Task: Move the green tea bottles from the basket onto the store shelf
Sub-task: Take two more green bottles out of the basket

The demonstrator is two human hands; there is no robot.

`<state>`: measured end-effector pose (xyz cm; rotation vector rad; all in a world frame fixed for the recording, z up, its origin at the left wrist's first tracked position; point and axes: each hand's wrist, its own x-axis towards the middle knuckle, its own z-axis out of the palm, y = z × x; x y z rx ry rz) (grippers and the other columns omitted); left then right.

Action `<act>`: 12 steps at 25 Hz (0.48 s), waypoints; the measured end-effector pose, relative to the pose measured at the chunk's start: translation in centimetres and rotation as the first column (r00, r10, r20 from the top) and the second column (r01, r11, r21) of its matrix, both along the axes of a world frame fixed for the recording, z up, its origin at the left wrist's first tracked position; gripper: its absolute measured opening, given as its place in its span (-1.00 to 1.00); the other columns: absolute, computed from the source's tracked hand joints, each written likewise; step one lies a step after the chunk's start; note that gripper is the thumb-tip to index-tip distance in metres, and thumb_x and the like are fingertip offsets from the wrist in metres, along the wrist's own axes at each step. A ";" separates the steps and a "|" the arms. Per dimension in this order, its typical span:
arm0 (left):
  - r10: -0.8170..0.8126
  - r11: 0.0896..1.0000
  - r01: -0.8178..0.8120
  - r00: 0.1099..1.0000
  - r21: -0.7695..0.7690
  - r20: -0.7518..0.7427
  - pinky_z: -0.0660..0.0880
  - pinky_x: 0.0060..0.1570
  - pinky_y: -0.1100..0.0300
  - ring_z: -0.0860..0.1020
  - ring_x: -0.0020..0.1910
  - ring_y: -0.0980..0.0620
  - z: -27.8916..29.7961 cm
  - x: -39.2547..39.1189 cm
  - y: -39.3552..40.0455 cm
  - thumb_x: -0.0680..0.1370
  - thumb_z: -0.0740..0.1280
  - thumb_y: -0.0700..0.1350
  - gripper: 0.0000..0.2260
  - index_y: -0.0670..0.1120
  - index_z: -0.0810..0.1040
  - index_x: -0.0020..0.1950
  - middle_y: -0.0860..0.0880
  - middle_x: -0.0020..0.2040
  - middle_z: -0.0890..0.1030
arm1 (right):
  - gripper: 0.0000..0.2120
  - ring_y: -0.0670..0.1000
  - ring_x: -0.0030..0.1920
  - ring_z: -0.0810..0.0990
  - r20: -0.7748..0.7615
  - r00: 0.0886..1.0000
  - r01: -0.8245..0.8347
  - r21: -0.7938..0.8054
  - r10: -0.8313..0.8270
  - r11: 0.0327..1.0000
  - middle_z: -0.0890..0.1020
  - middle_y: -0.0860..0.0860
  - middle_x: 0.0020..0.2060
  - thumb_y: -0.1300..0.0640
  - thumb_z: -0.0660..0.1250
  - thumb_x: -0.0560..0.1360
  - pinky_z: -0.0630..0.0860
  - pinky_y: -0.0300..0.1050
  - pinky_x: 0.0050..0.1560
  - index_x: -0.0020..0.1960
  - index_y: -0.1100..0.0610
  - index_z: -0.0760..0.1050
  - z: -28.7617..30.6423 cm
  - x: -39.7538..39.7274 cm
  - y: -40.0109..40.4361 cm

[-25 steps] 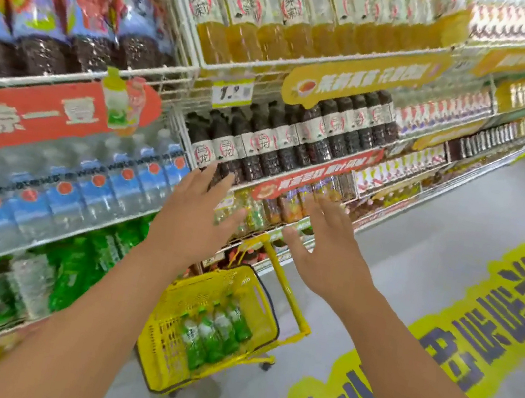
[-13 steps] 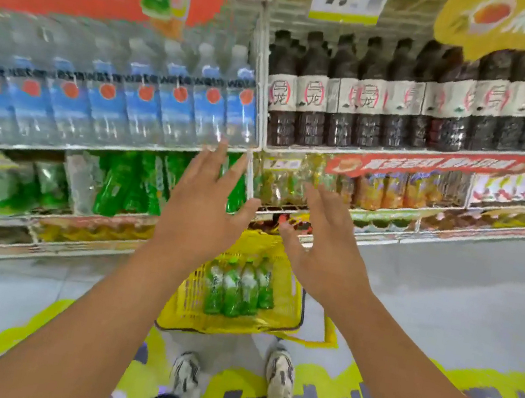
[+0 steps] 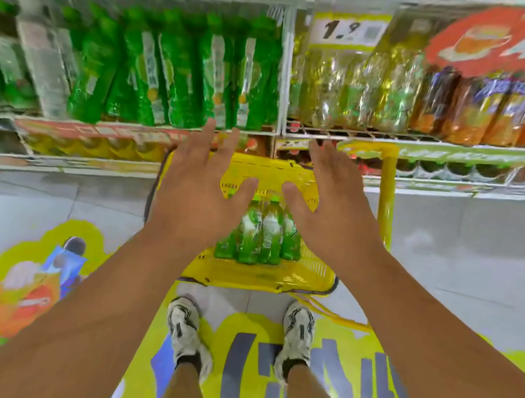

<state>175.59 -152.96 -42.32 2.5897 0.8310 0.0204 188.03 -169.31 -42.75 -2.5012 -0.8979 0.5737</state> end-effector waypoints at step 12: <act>0.025 0.980 -0.061 0.981 -0.189 -0.191 0.11 0.57 -0.08 -0.05 0.64 -0.04 -21.3 -1.6 1.6 0.62 0.20 0.27 -0.35 0.12 0.10 0.67 0.01 0.69 -0.04 | -0.25 0.12 0.67 0.04 -0.106 0.994 0.003 -0.123 -0.016 0.992 0.13 0.06 0.68 -0.24 0.20 0.65 0.18 0.15 0.61 0.71 0.01 0.03 -21.9 -3.0 3.3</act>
